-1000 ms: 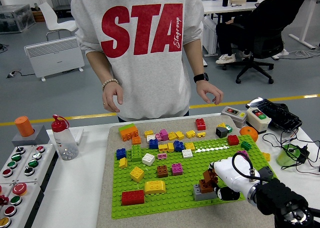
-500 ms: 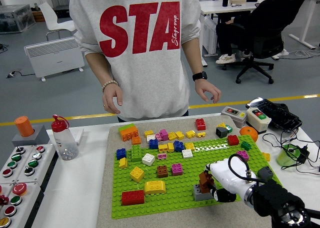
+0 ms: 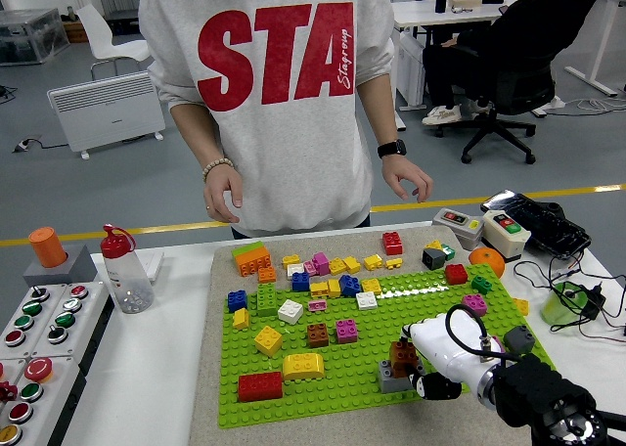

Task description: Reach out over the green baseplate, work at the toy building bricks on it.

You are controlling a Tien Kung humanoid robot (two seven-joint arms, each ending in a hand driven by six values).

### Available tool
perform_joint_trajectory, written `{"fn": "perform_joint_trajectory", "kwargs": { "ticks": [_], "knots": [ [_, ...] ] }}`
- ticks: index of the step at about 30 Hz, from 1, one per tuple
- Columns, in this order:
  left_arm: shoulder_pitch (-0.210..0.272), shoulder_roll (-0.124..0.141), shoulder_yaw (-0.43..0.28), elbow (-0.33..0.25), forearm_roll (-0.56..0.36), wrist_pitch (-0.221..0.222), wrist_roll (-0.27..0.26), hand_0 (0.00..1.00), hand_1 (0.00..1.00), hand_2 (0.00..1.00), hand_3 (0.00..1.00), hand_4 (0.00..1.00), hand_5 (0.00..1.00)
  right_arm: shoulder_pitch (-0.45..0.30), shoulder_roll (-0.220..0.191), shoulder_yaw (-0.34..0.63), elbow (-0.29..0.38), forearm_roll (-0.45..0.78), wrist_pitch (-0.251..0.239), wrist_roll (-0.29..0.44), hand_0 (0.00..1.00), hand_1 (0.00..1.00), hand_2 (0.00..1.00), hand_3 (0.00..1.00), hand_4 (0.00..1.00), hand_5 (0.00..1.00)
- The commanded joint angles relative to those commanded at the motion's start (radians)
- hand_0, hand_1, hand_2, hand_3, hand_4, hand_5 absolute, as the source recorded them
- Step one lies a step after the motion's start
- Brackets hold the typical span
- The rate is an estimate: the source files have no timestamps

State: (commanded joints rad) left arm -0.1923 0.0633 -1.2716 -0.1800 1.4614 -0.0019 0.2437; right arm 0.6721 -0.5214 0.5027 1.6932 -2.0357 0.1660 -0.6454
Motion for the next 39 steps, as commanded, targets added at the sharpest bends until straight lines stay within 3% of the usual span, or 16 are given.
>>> {"fn": "perform_joint_trajectory", "kwargs": {
  "ticks": [8,15,29,30,39],
  "knots": [
    [0.003,-0.001,0.0,0.0,-0.001,0.0,0.0,0.651,0.688,0.665,0.563,0.283,0.998,0.002,-0.001,-0.003,0.005,-0.009,-0.011,0.0,0.466,0.578,0.692,0.529,0.438,0.32],
    [0.007,-0.002,-0.001,0.0,0.002,0.0,0.001,0.651,0.688,0.664,0.563,0.283,0.998,0.007,-0.02,-0.022,0.008,-0.036,-0.065,0.0,0.467,0.579,0.689,0.526,0.435,0.319],
    [0.012,0.0,-0.003,0.0,0.003,0.001,0.001,0.651,0.69,0.667,0.563,0.283,0.998,0.006,-0.145,-0.034,0.042,-0.05,-0.149,0.0,0.404,0.516,0.615,0.513,0.428,0.314],
    [0.012,0.0,-0.004,0.0,0.003,0.001,0.0,0.653,0.692,0.667,0.563,0.284,0.998,0.004,-0.152,-0.034,0.044,-0.049,-0.153,0.0,0.37,0.482,0.555,0.508,0.428,0.306],
    [0.01,0.0,-0.005,0.0,0.002,0.001,-0.001,0.653,0.692,0.668,0.563,0.284,0.998,-0.014,-0.194,-0.02,0.052,-0.037,-0.148,0.0,0.361,0.475,0.55,0.516,0.431,0.298]
  ]
}}
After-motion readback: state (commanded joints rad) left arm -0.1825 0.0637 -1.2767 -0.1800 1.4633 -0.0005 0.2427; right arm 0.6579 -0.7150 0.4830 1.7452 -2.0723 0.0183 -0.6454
